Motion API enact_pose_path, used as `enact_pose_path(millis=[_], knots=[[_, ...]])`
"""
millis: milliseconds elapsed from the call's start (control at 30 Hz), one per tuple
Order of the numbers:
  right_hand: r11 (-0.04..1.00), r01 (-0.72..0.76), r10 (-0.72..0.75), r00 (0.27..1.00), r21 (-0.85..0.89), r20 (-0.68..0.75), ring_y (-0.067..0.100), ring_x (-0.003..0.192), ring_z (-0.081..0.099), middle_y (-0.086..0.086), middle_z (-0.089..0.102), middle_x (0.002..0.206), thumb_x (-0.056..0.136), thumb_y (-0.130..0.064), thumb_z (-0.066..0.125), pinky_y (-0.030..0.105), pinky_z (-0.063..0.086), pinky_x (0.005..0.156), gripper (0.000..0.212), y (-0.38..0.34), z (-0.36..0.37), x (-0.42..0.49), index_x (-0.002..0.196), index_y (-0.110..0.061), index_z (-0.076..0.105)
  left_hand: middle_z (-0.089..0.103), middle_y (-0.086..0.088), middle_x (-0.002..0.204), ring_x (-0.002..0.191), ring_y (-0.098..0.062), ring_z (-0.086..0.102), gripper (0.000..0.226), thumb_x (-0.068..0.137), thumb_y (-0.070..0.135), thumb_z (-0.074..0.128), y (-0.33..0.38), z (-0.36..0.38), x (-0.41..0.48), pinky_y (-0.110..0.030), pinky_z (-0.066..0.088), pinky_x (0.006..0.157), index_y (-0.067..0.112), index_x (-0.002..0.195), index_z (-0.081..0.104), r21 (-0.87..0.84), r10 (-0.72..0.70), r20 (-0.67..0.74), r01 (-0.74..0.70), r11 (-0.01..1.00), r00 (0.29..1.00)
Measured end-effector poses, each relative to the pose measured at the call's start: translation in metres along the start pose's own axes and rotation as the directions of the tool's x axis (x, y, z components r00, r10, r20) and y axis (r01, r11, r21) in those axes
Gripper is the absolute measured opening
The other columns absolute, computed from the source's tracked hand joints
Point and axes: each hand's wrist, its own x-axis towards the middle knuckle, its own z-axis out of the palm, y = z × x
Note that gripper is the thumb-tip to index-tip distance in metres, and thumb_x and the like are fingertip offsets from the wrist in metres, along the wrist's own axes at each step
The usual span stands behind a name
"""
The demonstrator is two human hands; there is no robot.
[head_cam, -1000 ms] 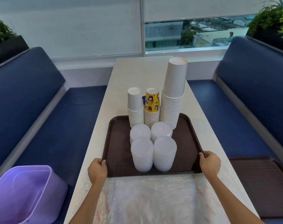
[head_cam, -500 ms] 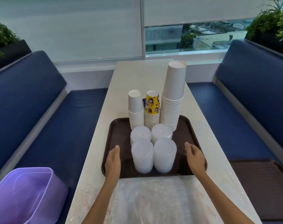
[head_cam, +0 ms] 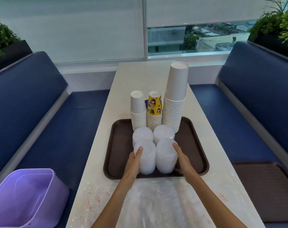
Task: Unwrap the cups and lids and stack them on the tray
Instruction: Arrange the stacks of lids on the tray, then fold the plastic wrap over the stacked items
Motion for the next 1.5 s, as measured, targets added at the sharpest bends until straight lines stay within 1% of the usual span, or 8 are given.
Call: enact_pose_path(millis=[733, 867, 967, 1033, 1100, 1200, 1333, 1500], knots=[[0.997, -0.077, 0.077, 0.997, 0.005, -0.026, 0.026, 0.124, 0.048, 0.003, 0.052, 0.137, 0.089, -0.058, 0.047, 0.046, 0.038, 0.108, 0.059, -0.007, -0.003, -0.008, 0.137, -0.023, 0.047, 0.046, 0.011, 0.119, 0.11, -0.012, 0.043, 0.046, 0.094, 0.053, 0.041, -0.001, 0.005, -0.004, -0.04, 0.038, 0.104, 0.028, 0.133, 0.04, 0.047, 0.021, -0.004, -0.021, 0.999, 1.0], [0.996, -0.083, 0.084, 0.996, 0.04, -0.032, 0.026, 0.12, 0.052, 0.003, 0.059, 0.128, 0.088, -0.065, 0.042, 0.043, 0.041, 0.104, 0.06, -0.009, -0.004, -0.008, 0.13, -0.022, 0.053, 0.046, 0.013, 0.119, 0.111, -0.01, 0.042, 0.044, 0.096, 0.054, 0.035, 0.0, 0.006, -0.005, -0.037, 0.036, 0.104, 0.03, 0.132, 0.039, 0.04, 0.033, -0.007, -0.033, 0.999, 0.999], [0.999, -0.023, 0.026, 0.995, 0.029, -0.099, 0.024, 0.113, 0.056, 0.004, 0.063, 0.117, 0.092, -0.064, 0.036, 0.043, 0.041, 0.103, 0.057, -0.008, -0.006, -0.01, 0.119, -0.021, 0.06, 0.052, 0.017, 0.106, 0.102, -0.006, 0.047, 0.029, 0.099, 0.051, 0.027, 0.003, 0.005, -0.01, -0.031, 0.034, 0.095, 0.035, 0.114, 0.045, 0.028, 0.066, -0.031, -0.065, 0.998, 0.997], [0.999, 0.044, -0.039, 0.972, 0.014, -0.23, 0.022, 0.113, 0.056, 0.005, 0.062, 0.119, 0.093, -0.061, 0.036, 0.043, 0.04, 0.105, 0.058, -0.002, -0.008, -0.009, 0.12, -0.016, 0.061, 0.056, 0.011, 0.116, 0.112, -0.011, 0.049, 0.043, 0.098, 0.056, 0.025, 0.003, 0.001, -0.01, -0.033, 0.035, 0.1, 0.031, 0.122, 0.05, 0.017, 0.073, -0.076, -0.072, 0.997, 0.994], [0.99, 0.138, -0.122, 0.914, 0.012, -0.387, 0.02, 0.107, 0.057, 0.007, 0.063, 0.114, 0.098, -0.05, 0.037, 0.037, 0.043, 0.099, 0.051, 0.005, -0.008, -0.015, 0.118, -0.011, 0.063, 0.054, 0.001, 0.125, 0.119, -0.019, 0.049, 0.058, 0.095, 0.061, 0.026, -0.002, -0.008, -0.01, -0.044, 0.036, 0.108, 0.022, 0.13, 0.05, 0.039, 0.053, -0.174, -0.047, 0.998, 0.983], [0.953, 0.297, -0.287, 0.815, -0.062, -0.503, 0.019, 0.09, 0.058, 0.009, 0.065, 0.096, 0.101, -0.034, 0.039, 0.037, 0.046, 0.088, 0.038, 0.018, -0.007, -0.033, 0.102, -0.008, 0.066, 0.058, -0.005, 0.112, 0.104, -0.022, 0.056, 0.034, 0.098, 0.047, 0.038, -0.012, -0.024, -0.018, -0.042, 0.046, 0.097, 0.019, 0.111, 0.053, 0.061, 0.082, -0.281, -0.067, 0.996, 0.956], [0.883, 0.397, -0.469, 0.775, -0.251, -0.423, 0.02, 0.084, 0.06, -0.004, 0.063, 0.083, 0.097, -0.015, 0.048, 0.039, 0.05, 0.082, 0.016, 0.044, -0.004, -0.054, 0.091, -0.014, 0.063, 0.062, -0.008, 0.112, 0.099, -0.022, 0.061, 0.014, 0.097, 0.02, 0.051, -0.03, -0.047, -0.037, -0.038, 0.051, 0.092, 0.016, 0.108, 0.058, 0.184, 0.186, -0.311, -0.133, 0.974, 0.932], [0.808, 0.401, -0.512, 0.841, -0.432, -0.176, 0.014, 0.074, 0.058, -0.003, 0.063, 0.08, 0.092, -0.015, 0.06, 0.02, 0.044, 0.064, 0.003, 0.077, 0.007, -0.077, 0.09, -0.015, 0.062, 0.063, -0.006, 0.104, 0.097, -0.025, 0.062, 0.011, 0.093, 0.01, 0.056, -0.057, -0.07, -0.059, -0.038, 0.052, 0.091, 0.019, 0.098, 0.059, 0.293, 0.178, -0.367, -0.068, 0.954, 0.913]])
